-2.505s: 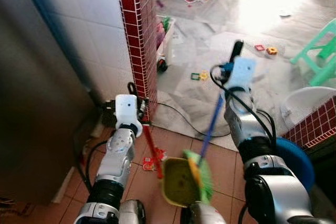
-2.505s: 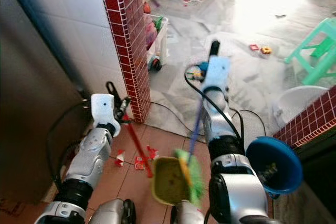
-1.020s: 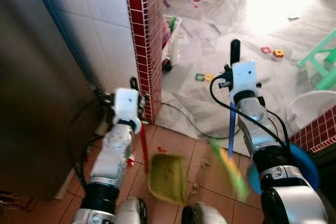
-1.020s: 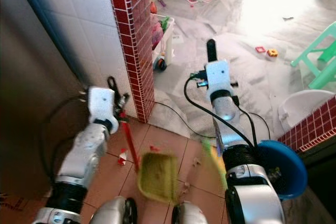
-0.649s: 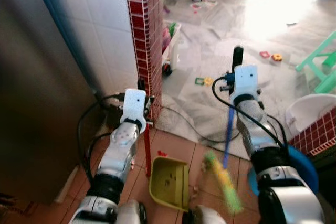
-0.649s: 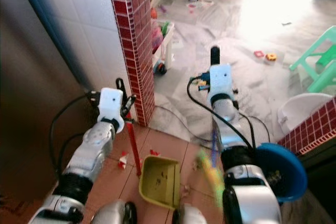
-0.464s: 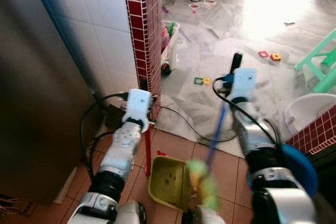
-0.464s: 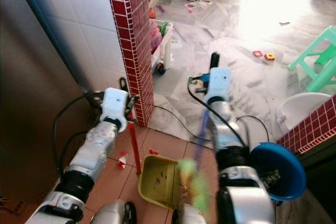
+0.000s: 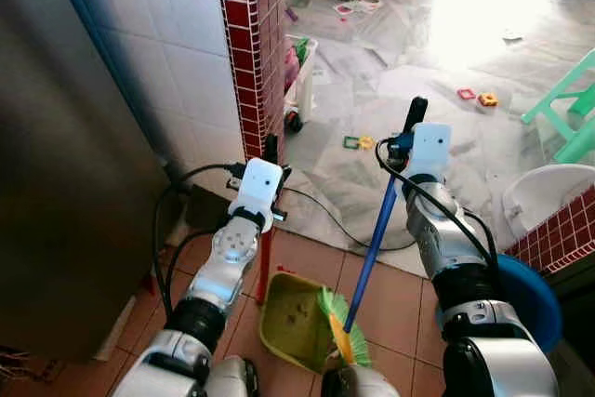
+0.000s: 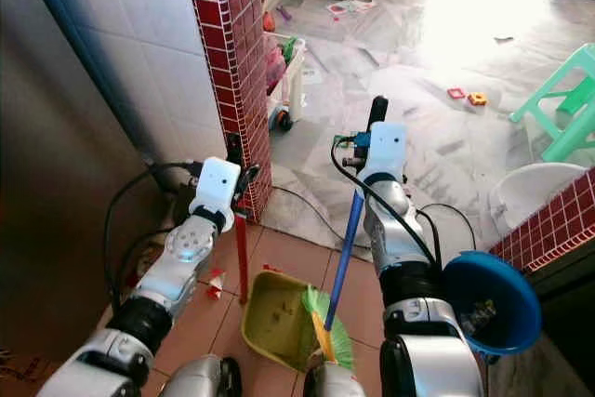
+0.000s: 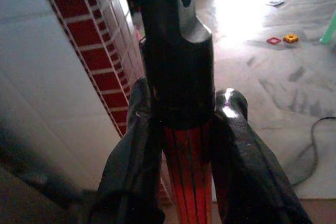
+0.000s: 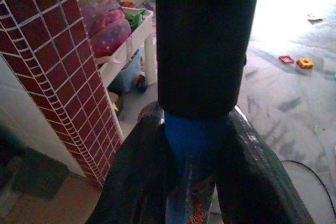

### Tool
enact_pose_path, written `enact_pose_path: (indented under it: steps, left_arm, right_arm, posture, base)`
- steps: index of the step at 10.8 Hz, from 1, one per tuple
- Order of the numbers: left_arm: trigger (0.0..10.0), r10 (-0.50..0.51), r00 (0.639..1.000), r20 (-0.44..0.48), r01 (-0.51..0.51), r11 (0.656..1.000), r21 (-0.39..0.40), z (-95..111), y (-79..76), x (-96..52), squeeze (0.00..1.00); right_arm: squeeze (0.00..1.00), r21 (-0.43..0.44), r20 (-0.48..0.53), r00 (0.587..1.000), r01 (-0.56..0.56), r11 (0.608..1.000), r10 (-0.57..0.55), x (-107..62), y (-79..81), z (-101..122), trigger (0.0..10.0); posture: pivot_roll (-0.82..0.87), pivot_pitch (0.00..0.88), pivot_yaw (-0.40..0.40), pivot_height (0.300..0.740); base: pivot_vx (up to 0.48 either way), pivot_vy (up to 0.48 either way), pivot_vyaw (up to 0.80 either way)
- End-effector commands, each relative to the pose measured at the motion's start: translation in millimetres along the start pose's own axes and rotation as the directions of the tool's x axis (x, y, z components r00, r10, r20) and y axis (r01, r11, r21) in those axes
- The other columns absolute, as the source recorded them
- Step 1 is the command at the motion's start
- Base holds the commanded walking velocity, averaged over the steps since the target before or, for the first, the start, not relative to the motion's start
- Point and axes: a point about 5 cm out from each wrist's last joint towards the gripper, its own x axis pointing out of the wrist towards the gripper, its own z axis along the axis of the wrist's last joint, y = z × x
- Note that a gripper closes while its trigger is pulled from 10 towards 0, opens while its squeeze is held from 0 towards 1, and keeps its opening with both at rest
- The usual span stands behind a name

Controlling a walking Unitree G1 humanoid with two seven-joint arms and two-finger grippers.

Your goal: Sweep floor

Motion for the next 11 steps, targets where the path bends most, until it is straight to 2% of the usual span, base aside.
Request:
enact_pose_path:
  steps: [1, 3, 4, 6, 7, 9, 10, 11]
  left_arm:
    - [10.0, 0.008, 0.999, -0.050, 0.003, 0.976, 0.218, -15.6, 14.6, -4.4, 0.00]
    - [10.0, -0.012, 0.999, -0.040, 0.021, 0.969, 0.245, -15.9, 11.1, -4.2, 0.00]
    - [10.0, -0.027, 0.999, -0.042, 0.035, 0.975, 0.220, -19.0, 4.8, -5.6, 0.00]
    - [10.0, -0.024, 0.997, -0.070, 0.034, 0.988, 0.150, -24.0, -3.4, -6.8, 0.00]
    - [10.0, -0.008, 0.996, -0.093, 0.014, 0.997, 0.069, -26.8, -6.7, -6.8, 0.00]
    - [10.0, 0.013, 0.989, -0.149, -0.023, 0.998, -0.066, -33.8, -10.2, -7.5, 0.00]
    - [10.0, 0.041, 0.982, -0.186, -0.068, 0.988, -0.140, -37.9, -7.9, -7.8, 0.00]
    - [10.0, 0.066, 0.975, -0.212, -0.109, 0.974, -0.198, -40.7, -5.2, -8.0, 0.00]
  right_arm:
    - [0.00, -0.011, 0.002, 1.000, 0.012, 1.000, -0.012, -0.1, -1.3, 2.4, 10.0]
    - [0.00, -0.023, 0.008, 1.000, 0.017, 1.000, -0.017, -0.5, -1.4, 3.5, 10.0]
    - [0.00, -0.023, 0.004, 1.000, 0.022, 0.999, -0.022, -1.1, -1.8, 2.4, 10.0]
    - [0.00, 0.004, -0.016, 0.999, 0.031, 1.000, -0.031, -1.7, -1.7, -0.3, 10.0]
    - [0.00, 0.043, -0.035, 0.999, 0.043, 0.998, -0.042, -0.7, -0.6, -1.0, 10.0]
    - [0.00, 0.249, -0.094, 0.991, 0.114, 0.962, -0.093, 3.0, 2.9, -0.5, 10.0]
    - [0.00, 0.368, -0.104, 0.990, 0.128, 0.921, -0.096, 4.4, 7.1, 3.3, 10.0]
    - [0.00, 0.446, -0.079, 0.993, 0.115, 0.887, -0.089, 6.3, 11.4, 12.0, 10.0]
  posture:
    - [-0.08, 0.068, 0.015, 0.740]
    - [-0.07, 0.071, 0.017, 0.740]
    - [-0.08, 0.073, 0.018, 0.740]
    - [-0.08, 0.075, 0.019, 0.740]
    - [-0.08, 0.075, 0.019, 0.740]
    - [-0.08, 0.070, 0.021, 0.740]
    - [-0.08, 0.068, 0.019, 0.740]
    - [-0.08, 0.064, 0.018, 0.740]
  base:
    - [0.000, 0.000, 0.00]
    - [0.000, 0.000, 0.00]
    - [0.000, 0.000, 0.00]
    - [0.000, 0.000, 0.00]
    - [0.000, 0.000, 0.00]
    - [0.000, 0.000, 0.00]
    - [0.000, 0.000, 0.00]
    - [0.000, 0.000, 0.00]
